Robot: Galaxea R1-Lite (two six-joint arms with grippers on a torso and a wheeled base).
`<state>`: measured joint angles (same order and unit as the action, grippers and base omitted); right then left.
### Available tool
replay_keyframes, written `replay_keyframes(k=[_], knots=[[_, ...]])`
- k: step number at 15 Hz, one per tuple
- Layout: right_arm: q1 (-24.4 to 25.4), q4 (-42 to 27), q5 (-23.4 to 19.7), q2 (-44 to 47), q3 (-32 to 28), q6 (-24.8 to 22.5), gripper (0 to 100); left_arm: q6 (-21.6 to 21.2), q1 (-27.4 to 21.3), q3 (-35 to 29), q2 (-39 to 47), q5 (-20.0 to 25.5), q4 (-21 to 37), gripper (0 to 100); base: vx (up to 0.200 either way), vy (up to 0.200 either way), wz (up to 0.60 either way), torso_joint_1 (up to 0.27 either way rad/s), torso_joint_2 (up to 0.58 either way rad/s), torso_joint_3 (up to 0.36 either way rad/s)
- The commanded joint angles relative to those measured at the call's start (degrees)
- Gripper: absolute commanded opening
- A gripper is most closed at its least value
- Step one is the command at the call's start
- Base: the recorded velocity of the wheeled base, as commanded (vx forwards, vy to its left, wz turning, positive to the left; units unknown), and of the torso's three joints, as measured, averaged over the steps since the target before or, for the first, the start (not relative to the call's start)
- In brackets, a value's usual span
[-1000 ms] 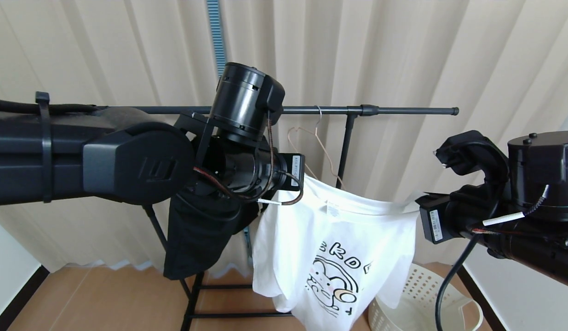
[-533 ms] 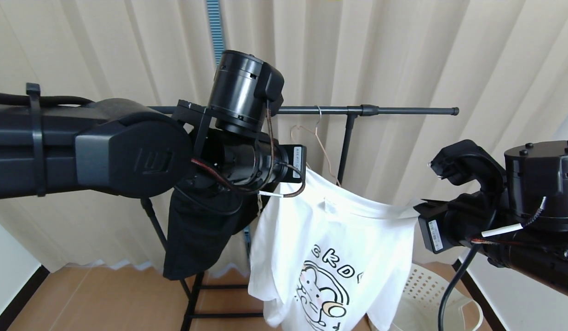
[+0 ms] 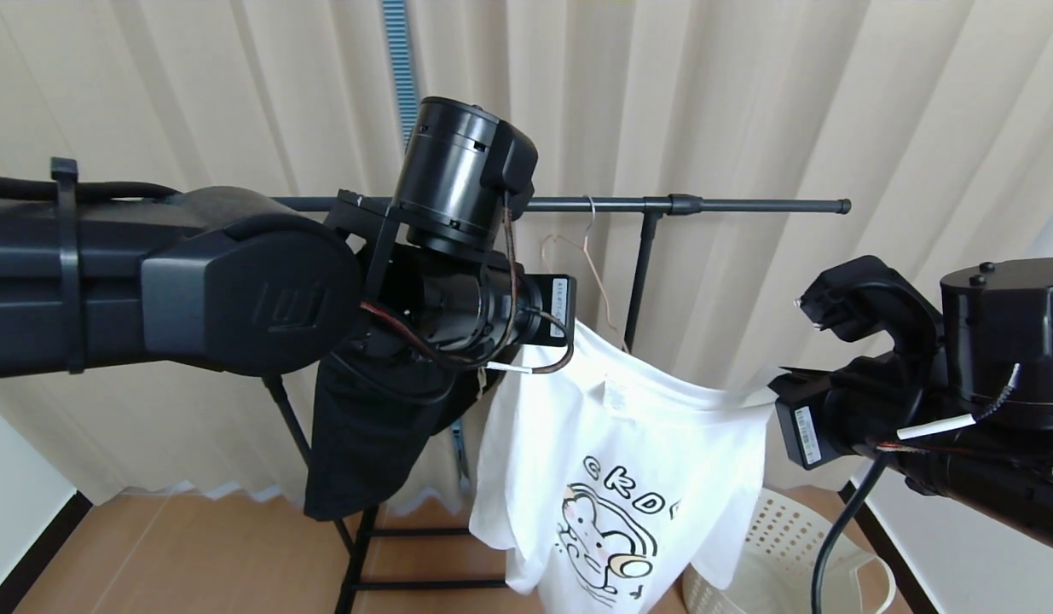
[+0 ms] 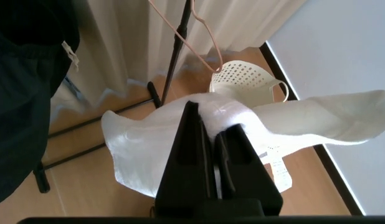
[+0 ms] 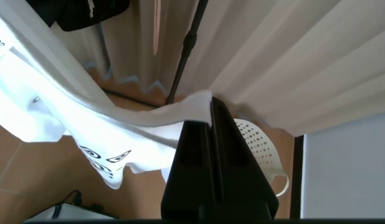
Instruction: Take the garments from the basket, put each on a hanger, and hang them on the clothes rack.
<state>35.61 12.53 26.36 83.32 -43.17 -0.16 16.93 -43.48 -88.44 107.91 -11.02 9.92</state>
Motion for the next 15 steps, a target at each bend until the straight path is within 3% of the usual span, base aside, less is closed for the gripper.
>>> replay_keyframes(k=[1,3,4,11,15], knots=[[-0.1,0.0,0.0,-0.5,-0.3,0.0,0,0.0,0.0,0.3,-0.2,-0.1,0.1,0,0.0,0.0,0.0,0.0,0.0,0.0],[-0.3,0.1,0.0,-0.9,-0.3,0.0,0,-0.1,0.0,1.3,-0.2,-0.1,0.1,0,0.0,0.0,0.0,0.0,0.0,0.0],[-0.3,0.1,0.0,-1.2,-0.4,-0.1,0,-0.3,0.0,1.8,-0.5,-0.1,0.1,100,0.0,0.0,0.0,0.0,0.0,0.0],[-1.9,0.0,0.0,-2.0,-1.0,-0.2,0,-2.8,-0.1,4.5,-2.9,0.6,0.3,100,0.0,0.0,0.0,0.0,0.0,0.0],[-5.6,0.0,-0.2,-2.9,-1.3,-1.6,0,-4.2,0.4,3.8,2.0,-0.1,0.5,100,0.0,0.0,0.0,0.0,0.0,0.0]])
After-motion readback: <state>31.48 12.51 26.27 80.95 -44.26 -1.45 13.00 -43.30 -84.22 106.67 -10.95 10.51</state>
